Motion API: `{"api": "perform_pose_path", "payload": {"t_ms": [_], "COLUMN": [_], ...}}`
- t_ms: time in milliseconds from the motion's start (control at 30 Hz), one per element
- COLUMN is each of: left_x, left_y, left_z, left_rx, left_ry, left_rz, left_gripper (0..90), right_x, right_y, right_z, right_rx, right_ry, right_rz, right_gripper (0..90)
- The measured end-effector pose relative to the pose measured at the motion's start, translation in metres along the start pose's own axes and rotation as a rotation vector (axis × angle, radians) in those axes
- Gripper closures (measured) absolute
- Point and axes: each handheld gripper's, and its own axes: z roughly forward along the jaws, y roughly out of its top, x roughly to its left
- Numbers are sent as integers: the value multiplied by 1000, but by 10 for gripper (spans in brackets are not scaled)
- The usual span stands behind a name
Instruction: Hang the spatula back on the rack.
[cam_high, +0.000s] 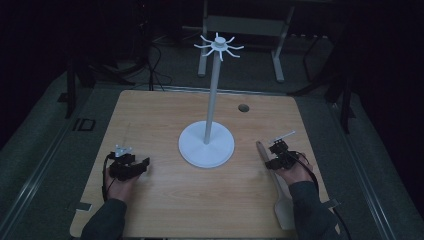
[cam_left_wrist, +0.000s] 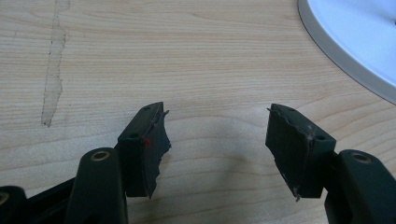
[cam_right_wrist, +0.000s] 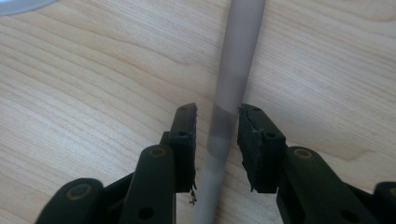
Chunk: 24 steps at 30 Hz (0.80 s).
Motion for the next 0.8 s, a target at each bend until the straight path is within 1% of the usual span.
{"api": "perform_pose_path", "payload": {"t_ms": [100,367,533,733,800], "left_x": [0,1,0,1,0], "left_y": [0,0,0,0,0], "left_z": [0,-1,-1,-1,-1], "left_rx": [-2,-5,-3,-5,-7], "left_ry": [-1,0,0,0,-1], "left_rz": [-2,-4,-1,-4,-3], "left_gripper": [383,383,382,381,382], "right_x": [0,-1,-4,-4,-4], "right_y": [2,7,9,11,12], "right_z": [5,14,18,25,25], "right_rx": [29,71,95,125,124], "right_ry": [-7,-26,-15,-16,-21], "right_rz": [9,25,50,58,64], "right_gripper": [685,725,715,717,717]}}
